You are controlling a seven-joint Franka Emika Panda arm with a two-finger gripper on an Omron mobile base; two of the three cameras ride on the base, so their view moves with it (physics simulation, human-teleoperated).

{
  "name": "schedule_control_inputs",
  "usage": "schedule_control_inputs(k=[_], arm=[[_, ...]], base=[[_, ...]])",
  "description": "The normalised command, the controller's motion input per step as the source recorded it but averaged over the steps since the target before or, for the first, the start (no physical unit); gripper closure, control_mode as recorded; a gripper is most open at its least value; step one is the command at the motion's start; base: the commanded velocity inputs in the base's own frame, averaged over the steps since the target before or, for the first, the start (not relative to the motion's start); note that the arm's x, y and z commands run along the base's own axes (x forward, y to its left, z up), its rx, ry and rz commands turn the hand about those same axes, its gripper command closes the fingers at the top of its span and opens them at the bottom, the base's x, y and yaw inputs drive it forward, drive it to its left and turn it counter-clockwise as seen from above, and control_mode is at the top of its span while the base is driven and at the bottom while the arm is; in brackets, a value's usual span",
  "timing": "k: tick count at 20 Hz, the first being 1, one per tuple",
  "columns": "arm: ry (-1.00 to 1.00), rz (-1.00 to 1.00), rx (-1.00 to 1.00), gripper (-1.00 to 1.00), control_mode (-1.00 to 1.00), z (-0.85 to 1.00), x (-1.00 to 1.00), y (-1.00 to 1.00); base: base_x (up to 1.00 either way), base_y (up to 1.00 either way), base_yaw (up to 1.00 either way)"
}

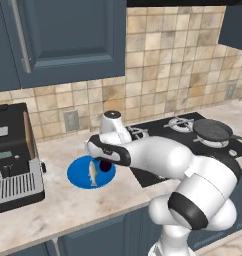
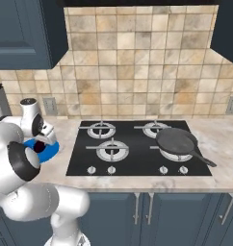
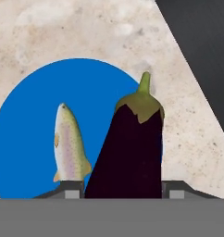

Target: Place the fish on the plate and place the eggplant on the same plate.

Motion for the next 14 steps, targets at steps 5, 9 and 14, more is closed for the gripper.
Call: schedule_control_inputs(k=[5,9,14], arm=[[0.00,0.00,0.00,1.00,-1.00,-0.13,0.00,0.25],[-0.01,0.00,0.00,1.00,-1.00,-0.20,0.02,0.14],[0.00,0.00,0.00,1.00,-1.00,-0.15,0.00,0.01]], base=[[0.00,0.00,0.00],[0.00,0.00,0.00],[0.00,0.00,0.00]])
